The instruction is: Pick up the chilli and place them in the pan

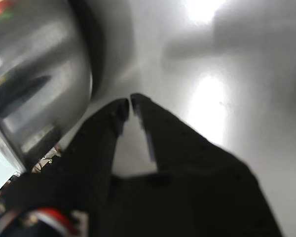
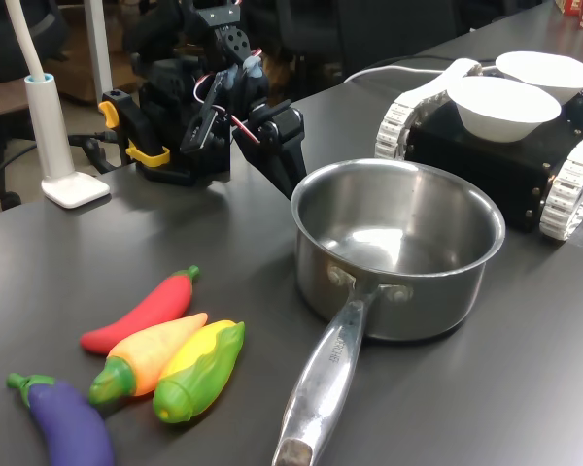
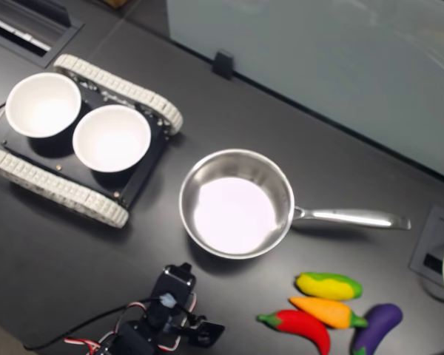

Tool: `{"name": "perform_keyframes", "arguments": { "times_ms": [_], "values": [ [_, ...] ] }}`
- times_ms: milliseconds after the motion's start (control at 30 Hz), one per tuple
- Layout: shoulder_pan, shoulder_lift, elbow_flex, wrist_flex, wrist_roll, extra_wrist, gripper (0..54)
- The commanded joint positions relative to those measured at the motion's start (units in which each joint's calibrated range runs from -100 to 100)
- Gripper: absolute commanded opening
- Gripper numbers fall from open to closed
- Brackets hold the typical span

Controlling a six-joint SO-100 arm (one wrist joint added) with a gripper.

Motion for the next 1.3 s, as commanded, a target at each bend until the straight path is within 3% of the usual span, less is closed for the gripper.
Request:
{"name": "perform_keyframes", "arguments": {
  "times_ms": [0, 1267],
  "values": [
    [0.0, -0.6, -1.1, -2.6, -0.1, -0.6, 0.2],
    [-4.3, -0.6, -2.2, -0.7, 2.5, -0.5, 0.1]
  ]
}}
